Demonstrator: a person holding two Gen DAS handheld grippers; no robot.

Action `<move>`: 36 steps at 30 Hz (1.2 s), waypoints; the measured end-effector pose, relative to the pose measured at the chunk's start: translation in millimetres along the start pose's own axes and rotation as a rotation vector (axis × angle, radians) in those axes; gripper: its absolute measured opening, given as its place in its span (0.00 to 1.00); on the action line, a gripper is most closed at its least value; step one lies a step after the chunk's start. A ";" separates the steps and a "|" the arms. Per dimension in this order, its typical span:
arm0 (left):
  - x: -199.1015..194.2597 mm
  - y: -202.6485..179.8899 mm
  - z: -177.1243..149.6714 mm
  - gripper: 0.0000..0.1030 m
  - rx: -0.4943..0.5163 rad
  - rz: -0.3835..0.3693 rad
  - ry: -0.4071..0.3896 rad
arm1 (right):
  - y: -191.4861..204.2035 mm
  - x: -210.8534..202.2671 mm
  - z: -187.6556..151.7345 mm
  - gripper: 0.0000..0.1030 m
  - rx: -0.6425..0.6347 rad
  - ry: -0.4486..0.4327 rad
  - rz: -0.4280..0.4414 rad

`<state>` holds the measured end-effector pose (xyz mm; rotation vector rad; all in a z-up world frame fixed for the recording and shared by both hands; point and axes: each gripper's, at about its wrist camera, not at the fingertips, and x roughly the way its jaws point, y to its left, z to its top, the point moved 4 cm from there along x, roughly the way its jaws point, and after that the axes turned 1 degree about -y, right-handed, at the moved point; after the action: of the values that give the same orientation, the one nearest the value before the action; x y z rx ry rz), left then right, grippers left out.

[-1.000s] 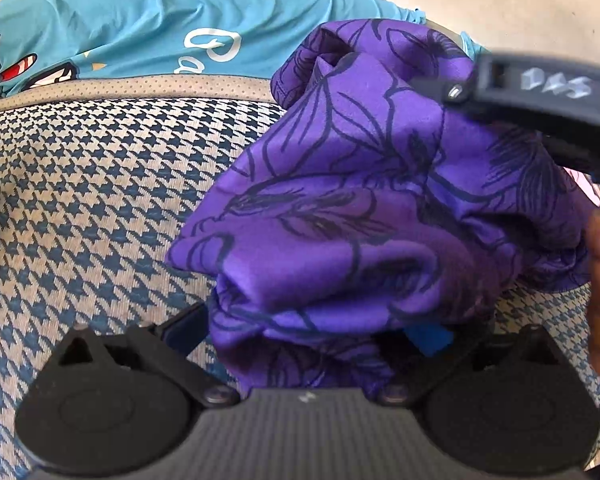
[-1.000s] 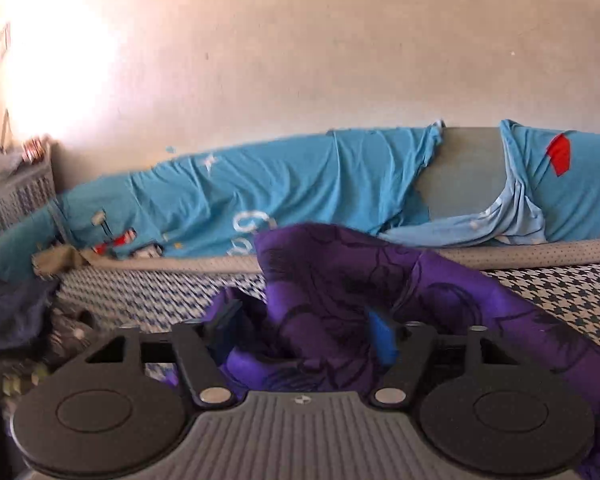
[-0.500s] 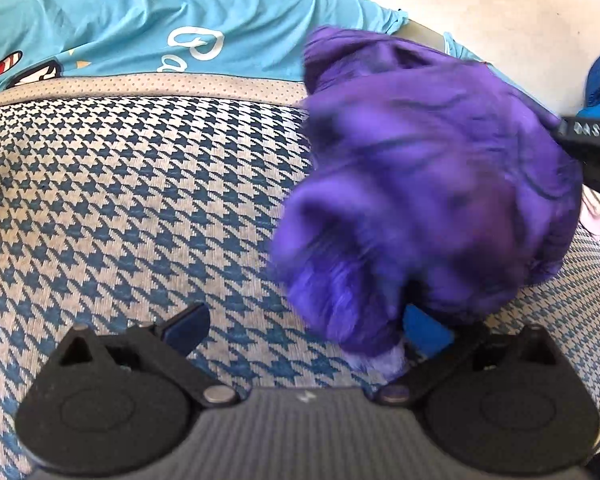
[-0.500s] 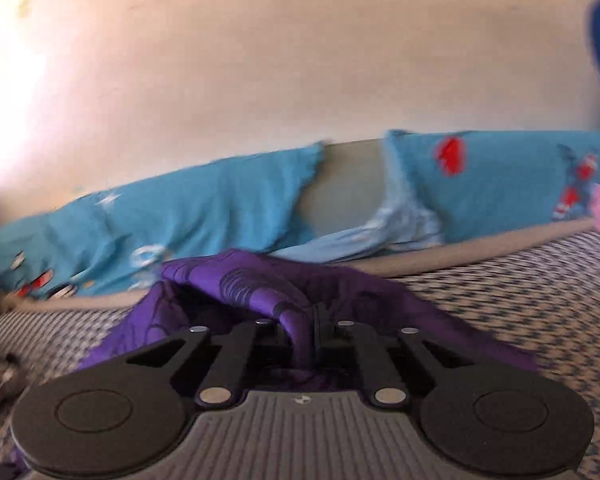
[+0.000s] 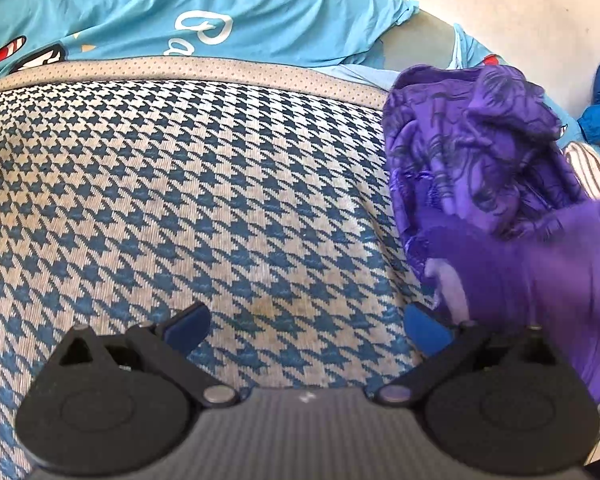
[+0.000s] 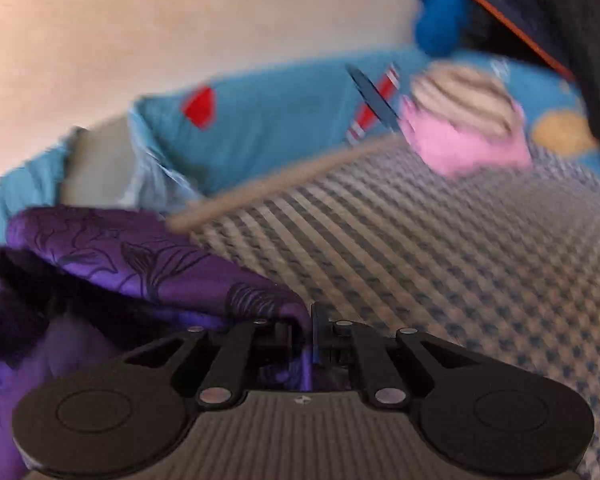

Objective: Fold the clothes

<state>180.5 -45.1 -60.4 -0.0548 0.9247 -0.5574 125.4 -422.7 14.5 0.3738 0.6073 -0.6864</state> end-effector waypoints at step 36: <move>-2.3 7.2 11.0 1.00 -0.011 0.072 0.013 | 40.1 -84.7 -30.7 0.58 -0.377 -0.167 0.336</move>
<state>191.0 -39.9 -54.0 -0.0273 0.9383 -0.4862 88.8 -338.1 49.4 0.0615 0.4863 -0.2678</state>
